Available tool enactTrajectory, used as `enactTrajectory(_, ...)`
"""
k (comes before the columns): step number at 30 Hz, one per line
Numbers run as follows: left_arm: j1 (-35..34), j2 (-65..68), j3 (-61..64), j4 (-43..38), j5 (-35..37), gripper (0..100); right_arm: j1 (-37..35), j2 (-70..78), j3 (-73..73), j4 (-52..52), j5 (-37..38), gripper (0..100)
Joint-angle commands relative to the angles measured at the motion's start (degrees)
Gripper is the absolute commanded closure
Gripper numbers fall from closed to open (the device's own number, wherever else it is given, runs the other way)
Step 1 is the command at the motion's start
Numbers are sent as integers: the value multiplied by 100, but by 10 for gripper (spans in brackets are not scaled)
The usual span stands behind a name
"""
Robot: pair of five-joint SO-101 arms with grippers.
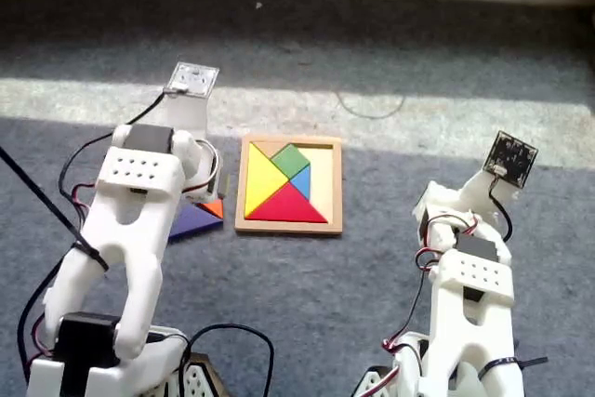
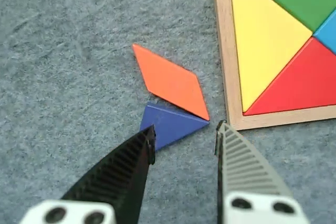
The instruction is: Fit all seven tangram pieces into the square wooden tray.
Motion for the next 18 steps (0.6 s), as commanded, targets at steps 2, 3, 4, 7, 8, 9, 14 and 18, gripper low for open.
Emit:
enactTrajectory(2,-435,-233,444,-334,-888,727,13,-171,-13,-119,70,988)
enactTrajectory(3,-514,-233,488,-334,-1116,711,13,-171,-13,-119,70,988)
enactTrajectory(4,-611,-233,505,-334,-1380,700,13,-171,-13,-119,70,988)
enactTrajectory(7,-822,-215,514,-316,-2382,698,4,-171,-13,-119,70,988)
enactTrajectory(8,-857,-198,514,-299,-2725,698,-22,-171,-13,-119,70,988)
enactTrajectory(9,-892,-189,532,-299,-3051,698,-48,-171,-13,-119,70,988)
enactTrajectory(14,-901,-189,646,-510,-3877,698,-40,-171,-13,-119,70,988)
enactTrajectory(18,-875,-180,646,-580,-4343,698,-40,-171,-4,-119,70,988)
